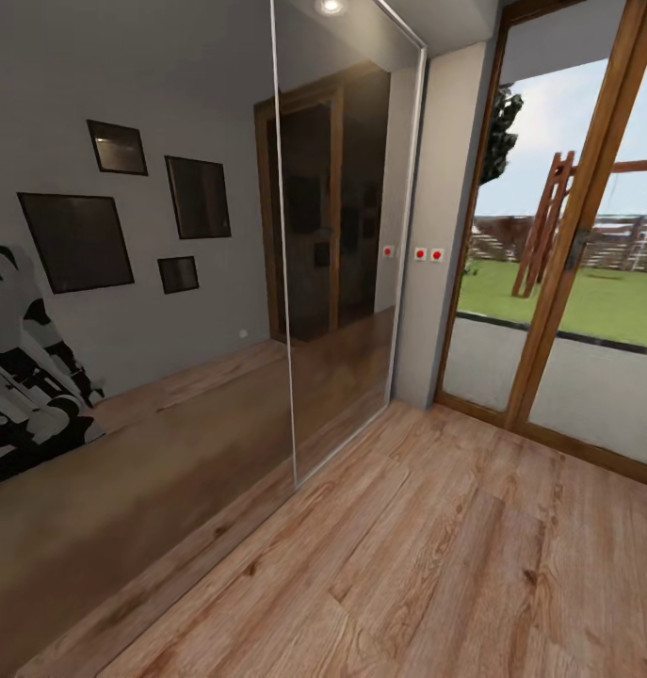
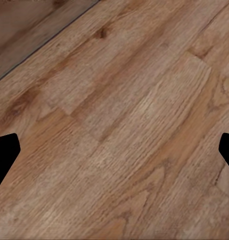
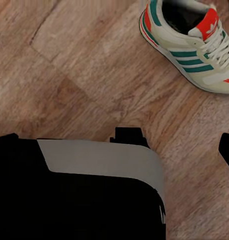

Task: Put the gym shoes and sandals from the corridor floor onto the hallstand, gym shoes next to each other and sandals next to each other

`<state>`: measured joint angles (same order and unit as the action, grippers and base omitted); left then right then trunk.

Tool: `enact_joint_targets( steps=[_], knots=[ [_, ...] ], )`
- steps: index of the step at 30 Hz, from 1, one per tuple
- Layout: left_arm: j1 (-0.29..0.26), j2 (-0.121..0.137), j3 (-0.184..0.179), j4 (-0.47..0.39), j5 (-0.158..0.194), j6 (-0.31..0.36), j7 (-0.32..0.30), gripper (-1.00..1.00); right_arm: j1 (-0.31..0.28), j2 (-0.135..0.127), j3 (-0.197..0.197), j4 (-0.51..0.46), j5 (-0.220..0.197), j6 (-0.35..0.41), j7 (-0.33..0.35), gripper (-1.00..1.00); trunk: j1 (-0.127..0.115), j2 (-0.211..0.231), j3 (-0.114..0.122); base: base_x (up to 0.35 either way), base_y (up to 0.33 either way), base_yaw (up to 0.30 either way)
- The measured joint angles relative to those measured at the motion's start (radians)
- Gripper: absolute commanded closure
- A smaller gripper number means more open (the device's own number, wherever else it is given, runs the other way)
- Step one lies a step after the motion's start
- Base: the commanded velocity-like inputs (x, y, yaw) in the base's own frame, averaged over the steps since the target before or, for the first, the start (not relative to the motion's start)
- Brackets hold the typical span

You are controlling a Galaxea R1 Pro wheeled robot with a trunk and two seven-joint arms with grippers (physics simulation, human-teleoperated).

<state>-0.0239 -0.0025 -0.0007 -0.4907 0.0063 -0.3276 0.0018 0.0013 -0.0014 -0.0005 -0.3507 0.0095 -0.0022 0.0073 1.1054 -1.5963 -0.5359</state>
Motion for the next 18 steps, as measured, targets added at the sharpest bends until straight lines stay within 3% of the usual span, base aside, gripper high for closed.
enact_joint_targets(
  steps=[11,18],
  knots=[
    [0.013,-0.001,0.002,-0.023,0.005,0.0,-0.002,-1.0,0.0,0.001,-0.001,0.054,0.002,-0.003,-0.001,-1.0,0.0,0.0,0.0,0.0,0.0,0.0],
    [-0.023,0.011,0.002,-0.027,0.005,0.004,-0.002,-1.0,-0.004,0.0,-0.005,0.047,0.0,-0.003,-0.008,-1.0,0.0,0.0,0.0,0.0,0.0,0.0]
  ],
)
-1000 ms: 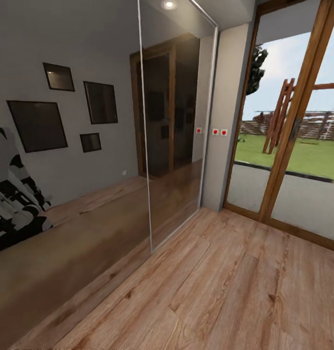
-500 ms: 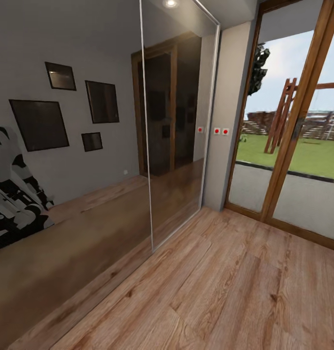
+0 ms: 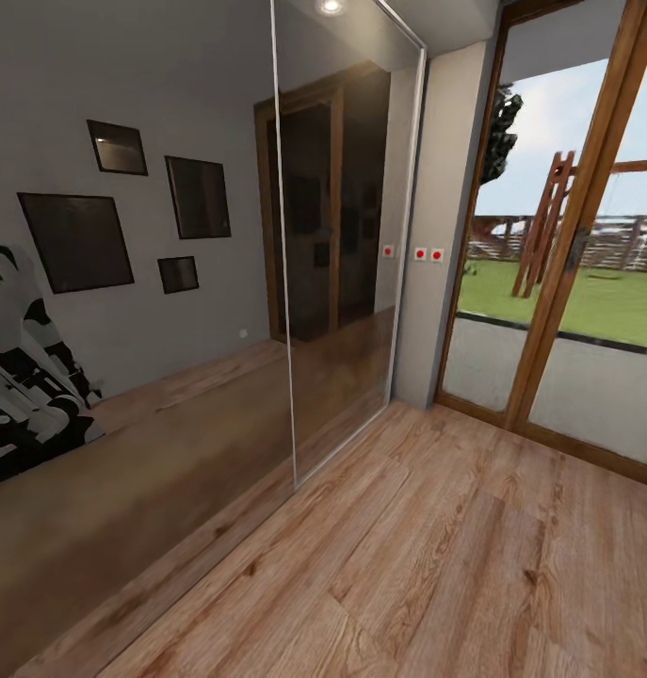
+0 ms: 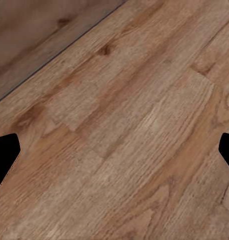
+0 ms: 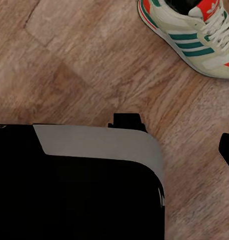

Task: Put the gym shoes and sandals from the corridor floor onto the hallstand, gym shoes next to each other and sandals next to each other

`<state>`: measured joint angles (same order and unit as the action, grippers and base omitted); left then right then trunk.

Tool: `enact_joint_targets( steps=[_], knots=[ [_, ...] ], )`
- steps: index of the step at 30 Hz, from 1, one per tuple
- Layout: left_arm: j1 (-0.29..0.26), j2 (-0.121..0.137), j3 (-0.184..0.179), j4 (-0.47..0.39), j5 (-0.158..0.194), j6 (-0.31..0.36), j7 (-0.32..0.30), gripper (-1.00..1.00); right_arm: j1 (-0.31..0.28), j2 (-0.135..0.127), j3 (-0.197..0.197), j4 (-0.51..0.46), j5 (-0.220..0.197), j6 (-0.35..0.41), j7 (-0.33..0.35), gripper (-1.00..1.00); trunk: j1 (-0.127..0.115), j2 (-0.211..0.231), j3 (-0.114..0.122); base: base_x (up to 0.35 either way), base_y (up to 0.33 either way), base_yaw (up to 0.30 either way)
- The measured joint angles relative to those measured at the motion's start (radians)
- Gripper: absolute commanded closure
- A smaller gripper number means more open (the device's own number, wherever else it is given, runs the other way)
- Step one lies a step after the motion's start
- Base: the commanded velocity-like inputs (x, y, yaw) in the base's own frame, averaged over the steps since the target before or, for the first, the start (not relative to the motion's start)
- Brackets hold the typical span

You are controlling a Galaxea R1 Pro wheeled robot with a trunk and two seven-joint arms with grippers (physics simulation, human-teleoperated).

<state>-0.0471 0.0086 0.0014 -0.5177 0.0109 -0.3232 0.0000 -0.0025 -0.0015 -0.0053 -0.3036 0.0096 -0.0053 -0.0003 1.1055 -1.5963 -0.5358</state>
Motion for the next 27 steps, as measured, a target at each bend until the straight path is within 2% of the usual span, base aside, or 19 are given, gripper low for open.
enact_joint_targets(
  steps=[6,9,10,11,12,17,22,27],
  knots=[
    [-0.034,-0.005,0.0,0.004,0.001,0.002,0.0,-1.0,-0.017,0.0,0.0,-0.034,0.0,0.01,-0.001,-1.0,0.0,0.0,0.0,0.0,0.0,0.0],
    [-0.051,-0.022,0.0,0.005,0.001,0.003,0.0,-1.0,-0.021,0.0,0.0,-0.05,0.001,0.013,-0.001,-1.0,0.0,0.0,0.0,0.0,0.0,0.0],
    [-0.107,-0.029,0.0,0.005,0.002,0.003,0.0,-1.0,-0.022,0.0,0.0,-0.137,0.001,0.014,-0.001,-1.0,0.0,0.0,0.0,0.0,0.0,0.0],
    [-0.215,-0.031,0.0,0.005,0.001,0.003,0.0,-1.0,-0.028,0.0,0.0,-0.217,0.001,0.015,-0.001,-1.0,0.0,0.0,0.0,0.0,0.0,0.0],
    [-0.239,-0.034,0.0,0.005,0.001,0.003,0.0,-1.0,-0.033,0.0,0.0,-0.235,0.001,0.017,-0.001,-1.0,0.0,0.0,0.0,0.0,0.0,0.0],
    [-0.242,-0.034,0.0,0.013,0.001,0.003,0.0,-1.0,-0.049,0.0,0.0,-0.265,0.0,0.026,-0.001,-1.0,0.0,0.0,0.0,0.0,0.0,0.0],
    [-0.247,-0.012,0.001,0.037,0.002,0.0,-0.001,-1.0,-0.053,0.001,0.006,-0.273,0.001,0.028,0.007,-1.0,0.0,0.0,0.0,0.0,0.0,0.0],
    [-0.247,-0.014,0.0,0.035,0.013,0.0,0.001,-1.0,-0.053,0.0,0.006,-0.273,0.001,0.028,0.009,-1.0,0.0,0.0,0.0,0.0,0.0,0.051]
  ],
)
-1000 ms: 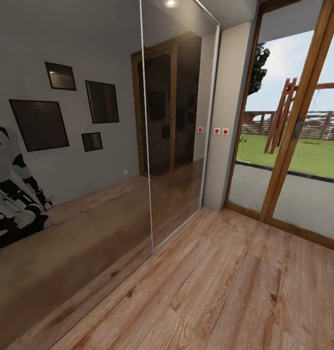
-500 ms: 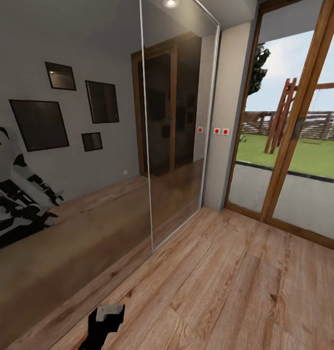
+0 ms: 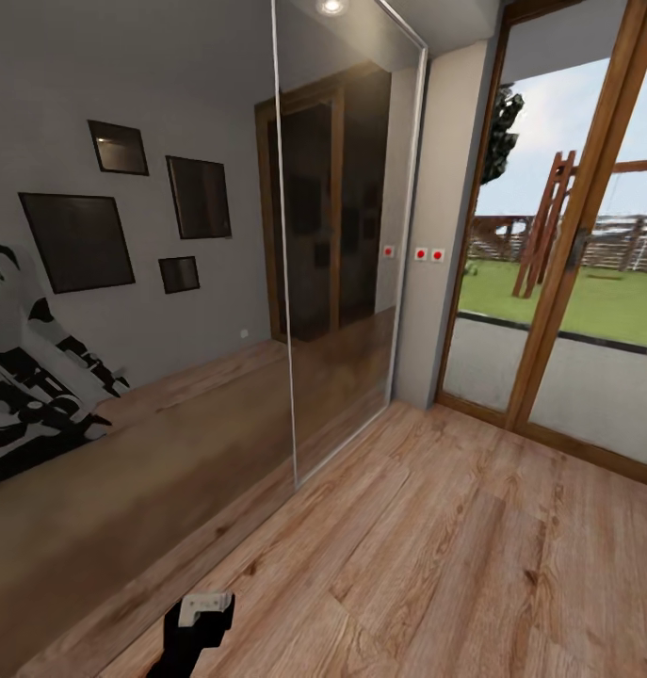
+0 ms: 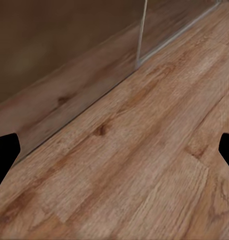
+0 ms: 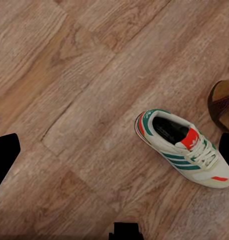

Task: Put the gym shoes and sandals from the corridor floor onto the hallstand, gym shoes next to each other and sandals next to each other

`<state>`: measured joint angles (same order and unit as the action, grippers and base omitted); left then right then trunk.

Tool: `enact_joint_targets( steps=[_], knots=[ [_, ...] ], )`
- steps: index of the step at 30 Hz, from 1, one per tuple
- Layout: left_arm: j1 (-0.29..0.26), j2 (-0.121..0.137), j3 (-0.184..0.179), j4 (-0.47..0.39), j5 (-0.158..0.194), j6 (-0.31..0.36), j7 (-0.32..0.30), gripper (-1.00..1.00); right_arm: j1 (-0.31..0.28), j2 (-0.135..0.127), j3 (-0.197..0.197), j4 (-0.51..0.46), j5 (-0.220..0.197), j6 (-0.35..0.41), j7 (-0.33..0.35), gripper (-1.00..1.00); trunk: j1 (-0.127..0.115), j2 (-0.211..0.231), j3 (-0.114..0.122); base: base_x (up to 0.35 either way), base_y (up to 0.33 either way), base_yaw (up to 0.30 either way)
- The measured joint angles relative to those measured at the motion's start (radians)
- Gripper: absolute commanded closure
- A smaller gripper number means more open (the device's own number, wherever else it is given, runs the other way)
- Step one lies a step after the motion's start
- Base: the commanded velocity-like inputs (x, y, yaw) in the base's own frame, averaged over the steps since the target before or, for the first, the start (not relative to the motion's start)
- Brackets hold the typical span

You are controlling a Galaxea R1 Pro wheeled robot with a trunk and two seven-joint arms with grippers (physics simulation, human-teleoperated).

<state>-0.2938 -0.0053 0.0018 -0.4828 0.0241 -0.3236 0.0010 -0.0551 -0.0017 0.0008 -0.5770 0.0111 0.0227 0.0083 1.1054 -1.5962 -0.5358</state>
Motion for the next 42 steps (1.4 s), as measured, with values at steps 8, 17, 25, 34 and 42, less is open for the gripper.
enact_joint_targets(
  steps=[8,17,25,34,42],
  knots=[
    [0.0,-0.006,-0.003,0.0,0.01,0.0,0.0,-1.0,0.0,-0.001,-0.003,0.001,0.001,0.001,-0.001,-1.0,0.0,0.0,-0.002,-0.001,-0.001,0.258],
    [0.0,-0.007,-0.003,0.0,0.011,0.0,-0.001,-1.0,0.0,0.001,-0.003,0.001,0.004,0.001,-0.003,-1.0,0.0,0.0,-0.006,-0.197,-0.138,0.287],
    [0.0,-0.007,-0.004,0.0,0.011,0.0,-0.002,-1.0,0.0,0.002,-0.005,0.002,0.004,0.001,-0.004,-1.0,0.0,0.0,-0.009,-0.106,-0.073,0.289],
    [0.0,-0.007,-0.003,0.0,0.011,0.0,-0.002,-1.0,0.0,0.002,-0.004,0.002,0.004,0.001,-0.004,-1.0,0.011,-0.021,-0.021,-0.003,-0.002,0.289],
    [0.0,-0.007,-0.003,0.0,0.011,0.0,-0.002,-1.0,0.0,0.002,-0.004,0.002,0.005,0.001,-0.004,-1.0,0.042,-0.077,-0.049,0.0,0.0,0.289]
  ],
)
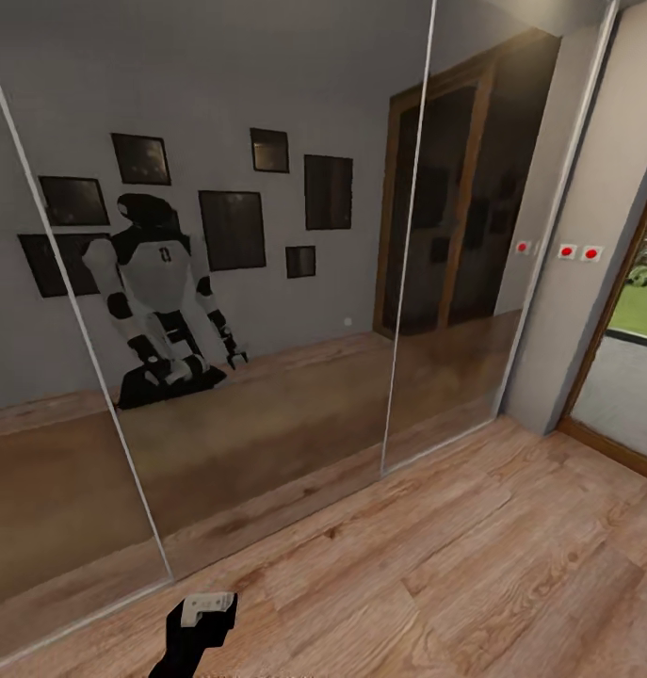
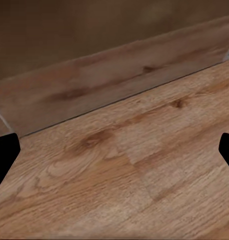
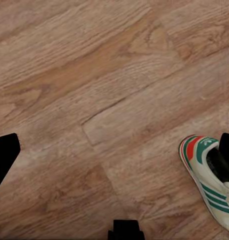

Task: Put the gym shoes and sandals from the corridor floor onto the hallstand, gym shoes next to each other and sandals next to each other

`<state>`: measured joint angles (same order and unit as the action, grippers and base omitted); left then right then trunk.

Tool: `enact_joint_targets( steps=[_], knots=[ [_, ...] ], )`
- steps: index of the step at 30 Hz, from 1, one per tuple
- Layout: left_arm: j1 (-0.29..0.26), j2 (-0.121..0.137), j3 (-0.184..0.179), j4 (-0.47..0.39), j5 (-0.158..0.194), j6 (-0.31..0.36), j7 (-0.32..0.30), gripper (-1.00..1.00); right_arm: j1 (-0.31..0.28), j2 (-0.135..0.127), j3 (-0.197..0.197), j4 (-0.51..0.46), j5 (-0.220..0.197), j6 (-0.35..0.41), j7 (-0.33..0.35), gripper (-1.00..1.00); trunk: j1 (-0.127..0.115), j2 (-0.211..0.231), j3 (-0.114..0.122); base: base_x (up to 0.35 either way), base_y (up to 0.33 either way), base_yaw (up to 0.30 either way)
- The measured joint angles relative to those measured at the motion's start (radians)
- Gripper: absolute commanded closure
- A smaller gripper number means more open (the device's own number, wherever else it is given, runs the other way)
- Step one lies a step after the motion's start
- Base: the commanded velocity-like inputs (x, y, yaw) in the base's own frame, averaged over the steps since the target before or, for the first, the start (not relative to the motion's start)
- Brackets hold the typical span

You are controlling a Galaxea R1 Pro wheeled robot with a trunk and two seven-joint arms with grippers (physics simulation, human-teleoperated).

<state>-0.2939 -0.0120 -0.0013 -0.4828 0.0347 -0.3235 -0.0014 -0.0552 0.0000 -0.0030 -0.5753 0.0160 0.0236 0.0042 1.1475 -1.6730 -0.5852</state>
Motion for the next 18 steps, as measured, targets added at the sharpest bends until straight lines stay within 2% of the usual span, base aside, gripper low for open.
enact_joint_targets(
  steps=[16,18],
  knots=[
    [0.0,0.0,0.0,0.0,0.001,0.0,0.0,-1.0,0.0,0.0,0.004,0.0,0.001,0.0,-0.001,-1.0,0.061,-0.112,-0.056,0.0,0.0,0.288],
    [0.0,0.0,0.001,0.0,0.001,0.0,0.001,-1.0,0.0,0.0,0.004,0.0,0.001,0.0,-0.001,-1.0,0.069,-0.126,-0.062,0.0,0.0,0.12]
  ],
)
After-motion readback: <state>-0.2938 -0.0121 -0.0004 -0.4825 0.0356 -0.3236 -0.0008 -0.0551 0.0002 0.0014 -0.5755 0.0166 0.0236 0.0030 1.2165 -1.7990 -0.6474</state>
